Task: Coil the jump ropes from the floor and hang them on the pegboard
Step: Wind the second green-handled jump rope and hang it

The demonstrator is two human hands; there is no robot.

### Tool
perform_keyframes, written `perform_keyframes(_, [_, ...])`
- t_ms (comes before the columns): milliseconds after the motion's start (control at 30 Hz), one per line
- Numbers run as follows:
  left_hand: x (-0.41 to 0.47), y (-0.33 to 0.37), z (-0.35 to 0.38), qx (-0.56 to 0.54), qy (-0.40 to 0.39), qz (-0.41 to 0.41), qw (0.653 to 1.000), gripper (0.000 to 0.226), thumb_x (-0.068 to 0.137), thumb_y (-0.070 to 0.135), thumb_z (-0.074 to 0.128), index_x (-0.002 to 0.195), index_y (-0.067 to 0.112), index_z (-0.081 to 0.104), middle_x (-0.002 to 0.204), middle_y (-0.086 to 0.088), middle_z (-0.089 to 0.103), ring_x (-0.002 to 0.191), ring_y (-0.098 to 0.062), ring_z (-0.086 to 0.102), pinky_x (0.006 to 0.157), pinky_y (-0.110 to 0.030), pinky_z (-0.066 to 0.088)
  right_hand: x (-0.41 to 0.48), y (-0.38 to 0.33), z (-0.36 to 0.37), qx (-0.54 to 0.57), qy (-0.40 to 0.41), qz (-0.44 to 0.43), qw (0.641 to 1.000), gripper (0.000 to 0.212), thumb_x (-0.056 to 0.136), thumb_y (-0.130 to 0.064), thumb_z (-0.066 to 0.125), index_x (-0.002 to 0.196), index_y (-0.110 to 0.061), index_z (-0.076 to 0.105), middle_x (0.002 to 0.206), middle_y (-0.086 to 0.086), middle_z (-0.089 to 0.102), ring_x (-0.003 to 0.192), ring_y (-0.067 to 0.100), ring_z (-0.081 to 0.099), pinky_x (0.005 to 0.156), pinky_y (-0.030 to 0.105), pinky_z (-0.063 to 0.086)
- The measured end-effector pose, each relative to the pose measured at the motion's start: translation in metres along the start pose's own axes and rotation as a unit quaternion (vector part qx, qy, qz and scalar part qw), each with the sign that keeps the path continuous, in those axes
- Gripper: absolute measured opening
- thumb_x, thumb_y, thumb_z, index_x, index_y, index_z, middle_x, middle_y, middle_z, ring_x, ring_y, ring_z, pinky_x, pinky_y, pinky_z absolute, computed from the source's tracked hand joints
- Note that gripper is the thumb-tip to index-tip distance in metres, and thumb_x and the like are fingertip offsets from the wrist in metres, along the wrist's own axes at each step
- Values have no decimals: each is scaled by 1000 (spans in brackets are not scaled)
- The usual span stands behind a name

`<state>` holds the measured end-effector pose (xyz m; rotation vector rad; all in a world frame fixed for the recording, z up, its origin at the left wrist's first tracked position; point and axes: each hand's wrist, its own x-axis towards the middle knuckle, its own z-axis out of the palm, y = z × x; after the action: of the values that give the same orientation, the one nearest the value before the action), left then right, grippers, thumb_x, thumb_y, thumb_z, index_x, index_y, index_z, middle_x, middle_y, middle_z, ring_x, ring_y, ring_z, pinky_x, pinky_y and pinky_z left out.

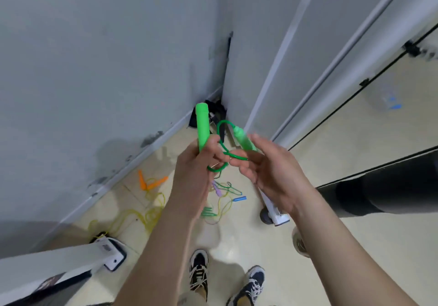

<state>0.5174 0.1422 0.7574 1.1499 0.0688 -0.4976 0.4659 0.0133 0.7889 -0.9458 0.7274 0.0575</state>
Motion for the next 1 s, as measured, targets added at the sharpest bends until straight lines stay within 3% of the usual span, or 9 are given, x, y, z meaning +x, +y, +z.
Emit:
perform_keyframes(133, [-32, 47, 14, 175, -1, 127, 976, 20, 79, 41, 62, 77, 22, 56, 64, 7, 49, 62, -14, 45, 63, -33, 36, -52, -39, 26, 13, -111, -33, 993, 22, 90, 6, 50, 102, -8, 62, 91, 17, 74, 73, 22, 74, 50, 16, 53])
perform_keyframes(267, [-69, 82, 38, 209, -26, 132, 969, 21, 88, 43, 58, 95, 25, 63, 87, -3, 67, 82, -21, 64, 72, -35, 51, -93, -59, 25, 139, -223, 18, 965, 49, 84, 2, 49, 133, 5, 49, 105, 22, 71, 78, 27, 74, 50, 20, 56])
perform_keyframes(333, [-91, 89, 54, 214, -24, 135, 967, 13, 91, 31, 59, 93, 19, 64, 74, -3, 61, 65, -17, 55, 55, -26, 43, -108, -67, 10, 132, -257, 26, 957, 57, 81, -2, 51, 137, 4, 45, 105, 19, 71, 65, 23, 73, 42, 18, 52])
perform_keyframes(467, [-129, 87, 93, 85, 30, 121, 989, 10, 90, 13, 59, 82, 13, 53, 60, -8, 47, 42, -11, 34, 37, -18, 18, -126, -84, -33, -20, -200, -82, 976, 40, 92, -3, 49, 131, -10, 53, 101, 12, 73, 33, 8, 46, 29, 13, 28])
perform_keyframes(533, [-142, 83, 115, -29, 58, 84, 994, 14, 93, 12, 54, 81, 14, 50, 59, -5, 46, 39, -8, 34, 32, -16, 18, -129, -85, -50, -47, -131, -152, 979, 38, 93, -10, 55, 131, -16, 52, 89, 10, 72, 40, 10, 44, 36, 16, 30])
perform_keyframes(633, [-161, 76, 148, -121, 85, 71, 986, 13, 96, 13, 51, 83, 12, 52, 51, -2, 56, 40, -10, 48, 31, -14, 33, -143, -69, -68, -21, -232, -68, 970, 47, 90, -42, 51, 132, -21, 54, 95, 7, 71, 68, 14, 65, 59, 26, 50])
perform_keyframes(700, [-172, 67, 158, -72, 113, 78, 988, 12, 98, 16, 49, 89, 9, 50, 56, -6, 63, 43, -18, 53, 33, -18, 41, -160, -60, -77, -71, -297, -17, 952, 48, 86, -52, 45, 116, -23, 67, 94, 6, 72, 69, 20, 66, 55, 26, 49])
perform_keyframes(833, [-186, 58, 145, 225, 174, 100, 954, 11, 96, 31, 50, 89, 23, 45, 75, -14, 57, 55, -20, 62, 33, -16, 28, -171, -61, -93, -281, -275, -126, 911, 41, 96, -30, 53, 60, -22, 69, 54, 3, 48, 39, 8, 30, 38, 17, 16])
perform_keyframes(1000, [-206, 67, 116, 249, 242, 90, 933, 18, 97, 26, 50, 83, 19, 42, 60, -9, 49, 26, -6, 36, 31, -12, 21, -174, -73, -105, -293, -202, -179, 917, 40, 87, -28, 68, 76, 10, 64, 54, 7, 26, 40, 8, 17, 37, 17, 12])
